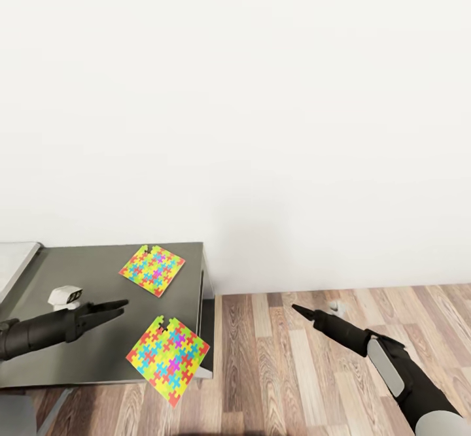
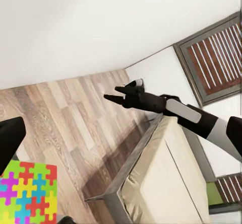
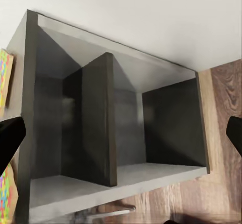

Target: Put all the toys in the child's room - the three board games (two on the bed and one on the table), the two jigsaw puzzles on the table, and the tennis ball on the table - inside the toy box on the table in the child's room.

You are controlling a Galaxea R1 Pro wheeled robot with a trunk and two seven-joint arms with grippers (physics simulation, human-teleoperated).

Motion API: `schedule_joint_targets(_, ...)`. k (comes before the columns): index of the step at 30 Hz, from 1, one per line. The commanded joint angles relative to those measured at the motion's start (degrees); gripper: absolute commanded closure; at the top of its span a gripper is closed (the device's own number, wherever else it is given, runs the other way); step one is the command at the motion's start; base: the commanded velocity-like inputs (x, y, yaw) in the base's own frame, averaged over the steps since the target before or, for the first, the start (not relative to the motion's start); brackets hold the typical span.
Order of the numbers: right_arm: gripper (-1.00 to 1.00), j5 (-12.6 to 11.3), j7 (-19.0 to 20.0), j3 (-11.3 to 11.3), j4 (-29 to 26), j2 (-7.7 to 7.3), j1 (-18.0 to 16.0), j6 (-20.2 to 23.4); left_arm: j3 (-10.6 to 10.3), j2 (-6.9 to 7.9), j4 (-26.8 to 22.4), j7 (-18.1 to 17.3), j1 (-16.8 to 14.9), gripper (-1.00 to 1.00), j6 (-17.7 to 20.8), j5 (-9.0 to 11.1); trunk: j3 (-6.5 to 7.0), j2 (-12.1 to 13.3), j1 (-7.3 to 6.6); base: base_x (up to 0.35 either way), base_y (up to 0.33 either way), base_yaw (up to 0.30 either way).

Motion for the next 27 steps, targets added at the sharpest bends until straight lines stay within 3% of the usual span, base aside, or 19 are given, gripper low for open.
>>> schedule_joint_targets(1, -1.00, -0.43, -0.02, 0.73, 0.16, 0.05, -0.05, 0.25, -0.10, 0.01, -0.03, -0.22, -0.02, -1.00, 0.59, 0.05, 0.01, -0.09, 0.03, 0.000, 0.000, 0.000)
schedule_joint_targets(6, -1.00, -0.38, -0.42, 6.43, 0.63, 0.33, -0.12, -0.91, -0.38, -0.02, -0.09, -0.47, -0.01, -1.00, 0.64, 0.04, 0.49, -0.09, 0.03, 0.000, 0.000, 0.000)
schedule_joint_targets(10, -1.00, -0.40, -0.51, 8.69, 0.47, 0.42, -0.17, -0.99, -0.33, 0.02, -0.09, -0.53, 0.00, -1.00, 0.73, 0.01, 0.87, -0.09, 0.03, 0.000, 0.000, 0.000)
schedule_joint_targets(27, -1.00, -0.45, 0.03, 9.67, 0.01, 0.45, -0.21, -0.64, -0.23, 0.07, -0.01, -0.47, 0.00, -1.00, 0.83, 0.05, 2.50, -0.09, 0.03, -0.003, 0.000, 0.030)
